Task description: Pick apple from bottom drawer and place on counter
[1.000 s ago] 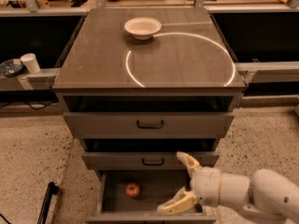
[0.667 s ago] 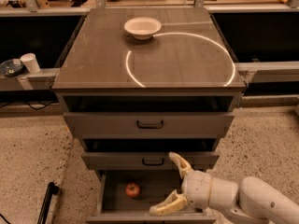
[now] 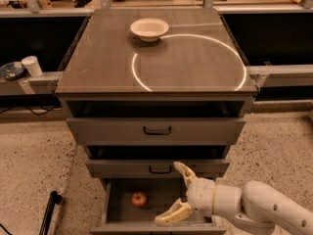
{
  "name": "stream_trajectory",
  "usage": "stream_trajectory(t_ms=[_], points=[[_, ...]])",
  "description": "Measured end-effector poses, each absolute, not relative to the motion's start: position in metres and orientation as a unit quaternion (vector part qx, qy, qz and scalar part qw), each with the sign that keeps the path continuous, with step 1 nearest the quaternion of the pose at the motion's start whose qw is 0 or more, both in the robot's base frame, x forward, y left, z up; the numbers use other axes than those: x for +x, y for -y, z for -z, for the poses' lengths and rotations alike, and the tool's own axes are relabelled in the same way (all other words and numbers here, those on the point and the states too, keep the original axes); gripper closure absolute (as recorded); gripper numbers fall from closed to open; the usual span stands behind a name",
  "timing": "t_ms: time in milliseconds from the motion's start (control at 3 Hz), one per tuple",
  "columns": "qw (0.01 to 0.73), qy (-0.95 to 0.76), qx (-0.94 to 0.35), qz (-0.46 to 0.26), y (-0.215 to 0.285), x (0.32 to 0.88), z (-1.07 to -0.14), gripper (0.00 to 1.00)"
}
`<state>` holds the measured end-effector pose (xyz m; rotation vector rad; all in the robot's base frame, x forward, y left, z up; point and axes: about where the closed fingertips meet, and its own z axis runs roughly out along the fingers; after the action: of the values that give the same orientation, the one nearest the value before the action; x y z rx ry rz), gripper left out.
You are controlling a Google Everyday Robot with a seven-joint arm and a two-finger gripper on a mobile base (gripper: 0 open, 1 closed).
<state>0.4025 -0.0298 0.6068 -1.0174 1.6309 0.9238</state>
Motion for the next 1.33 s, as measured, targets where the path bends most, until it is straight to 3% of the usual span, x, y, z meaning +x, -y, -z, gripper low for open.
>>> stream_trajectory(t_ms=[667,1333], points=[[0.497,-0.672,-0.479,-0.268,0.018,0.402,-0.463,0.0],[0.511,-0.661,-0.491,-0.245,0.016,0.409,-0.414,0.0]])
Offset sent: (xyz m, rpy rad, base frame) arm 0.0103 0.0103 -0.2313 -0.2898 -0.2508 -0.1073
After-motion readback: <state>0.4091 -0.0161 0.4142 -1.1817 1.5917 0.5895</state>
